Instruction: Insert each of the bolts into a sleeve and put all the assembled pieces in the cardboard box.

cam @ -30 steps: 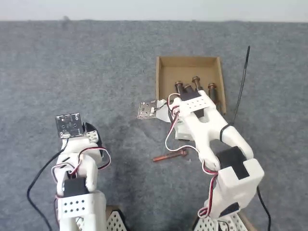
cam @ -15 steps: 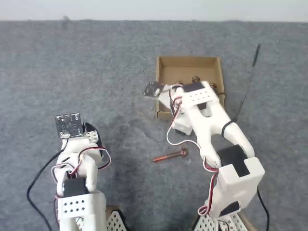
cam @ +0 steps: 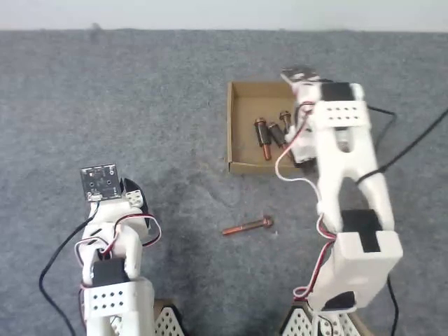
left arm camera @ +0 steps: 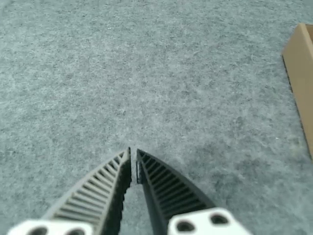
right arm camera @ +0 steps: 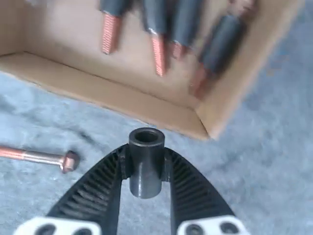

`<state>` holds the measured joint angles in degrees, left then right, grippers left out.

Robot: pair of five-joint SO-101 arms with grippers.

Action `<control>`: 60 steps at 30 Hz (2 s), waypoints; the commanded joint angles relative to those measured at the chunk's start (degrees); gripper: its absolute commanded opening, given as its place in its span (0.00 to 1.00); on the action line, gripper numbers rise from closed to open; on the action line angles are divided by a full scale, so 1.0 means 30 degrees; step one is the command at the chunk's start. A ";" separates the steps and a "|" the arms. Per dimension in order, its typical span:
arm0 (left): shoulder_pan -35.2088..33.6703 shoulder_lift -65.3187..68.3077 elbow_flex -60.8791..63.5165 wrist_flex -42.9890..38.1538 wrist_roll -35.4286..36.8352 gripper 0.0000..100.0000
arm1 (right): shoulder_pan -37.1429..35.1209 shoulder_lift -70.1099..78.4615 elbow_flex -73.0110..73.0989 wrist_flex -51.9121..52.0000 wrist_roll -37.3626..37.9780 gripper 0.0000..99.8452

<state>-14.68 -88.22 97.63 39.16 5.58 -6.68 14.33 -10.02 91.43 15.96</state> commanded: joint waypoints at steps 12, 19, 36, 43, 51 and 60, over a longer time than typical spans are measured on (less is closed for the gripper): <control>-0.0029 -0.0293 -0.0249 -0.0498 -0.0176 0.02 | 0.6930 -0.0190 -0.0147 0.0425 -0.0498 0.01; -0.0029 -0.0293 -0.0249 -0.0469 -0.0176 0.02 | 0.8278 -0.0806 0.3751 -0.2945 -0.0498 0.01; -0.0029 -0.0293 -0.0278 -0.0352 -0.0147 0.02 | 1.0916 -0.6960 1.5941 -1.5927 -0.5773 0.01; 0.0586 -0.0088 -0.4088 0.4718 -0.0147 0.02 | 1.1150 -0.6872 1.6498 -1.6601 -0.6212 0.01; 0.3839 0.6681 -1.2088 0.8733 -0.0147 0.02 | 1.0681 -0.4996 1.5385 -1.6571 -0.6154 0.01; 0.8205 1.5414 -1.5985 0.8908 -0.0147 0.02 | 1.0652 -0.4469 1.5004 -1.6571 -0.6154 0.01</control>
<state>4.57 -49.63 55.60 65.71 5.58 26.11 1.32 38.07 42.11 -2.07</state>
